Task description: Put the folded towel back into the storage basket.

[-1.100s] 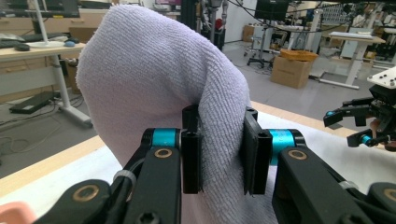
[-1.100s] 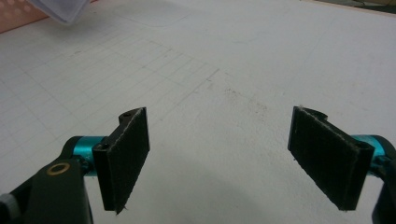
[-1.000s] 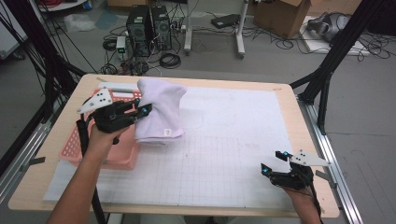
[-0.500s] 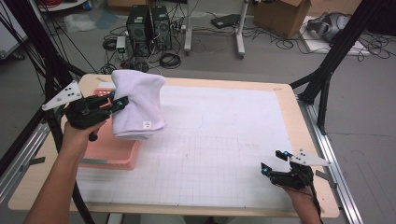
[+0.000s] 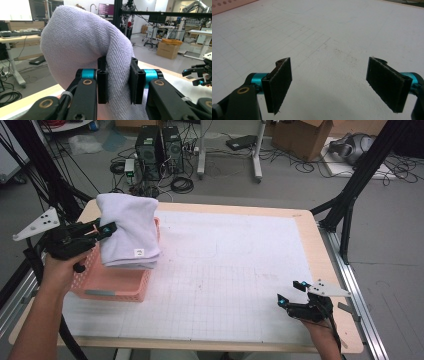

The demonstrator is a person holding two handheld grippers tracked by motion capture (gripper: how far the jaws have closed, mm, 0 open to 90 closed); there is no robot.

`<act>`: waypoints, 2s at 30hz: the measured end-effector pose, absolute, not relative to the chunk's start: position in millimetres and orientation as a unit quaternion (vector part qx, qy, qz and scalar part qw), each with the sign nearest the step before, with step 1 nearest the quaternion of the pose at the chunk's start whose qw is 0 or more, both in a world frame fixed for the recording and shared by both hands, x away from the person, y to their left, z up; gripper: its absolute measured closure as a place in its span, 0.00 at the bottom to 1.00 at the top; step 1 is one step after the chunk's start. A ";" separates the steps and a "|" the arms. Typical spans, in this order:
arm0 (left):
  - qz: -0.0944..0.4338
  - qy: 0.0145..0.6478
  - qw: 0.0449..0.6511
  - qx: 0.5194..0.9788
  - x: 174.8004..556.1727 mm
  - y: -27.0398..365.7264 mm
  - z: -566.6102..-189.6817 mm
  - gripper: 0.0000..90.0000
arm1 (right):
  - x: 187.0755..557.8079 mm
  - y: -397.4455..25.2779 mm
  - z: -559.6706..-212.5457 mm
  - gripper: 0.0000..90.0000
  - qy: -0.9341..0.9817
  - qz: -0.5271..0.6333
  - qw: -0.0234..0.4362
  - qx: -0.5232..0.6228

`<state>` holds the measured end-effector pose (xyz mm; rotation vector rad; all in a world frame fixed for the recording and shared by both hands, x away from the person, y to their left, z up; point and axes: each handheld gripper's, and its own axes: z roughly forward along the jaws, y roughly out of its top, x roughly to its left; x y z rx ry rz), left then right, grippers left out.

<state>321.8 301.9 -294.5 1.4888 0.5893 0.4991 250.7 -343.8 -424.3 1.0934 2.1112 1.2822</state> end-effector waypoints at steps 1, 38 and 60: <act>0.221 0.261 0.669 0.660 321.8 301.9 -294.5 0.81 | 250.7 -343.1 -424.3 0.22 0.763 0.463 0.215 0.397; 0.217 0.312 0.655 0.654 309.0 374.7 -342.1 0.81 | 254.5 -335.7 -428.9 0.22 0.774 0.446 0.217 0.394; 0.187 0.310 0.648 0.670 311.0 370.6 -355.6 0.81 | 258.5 -332.9 -431.9 0.21 0.778 0.444 0.211 0.391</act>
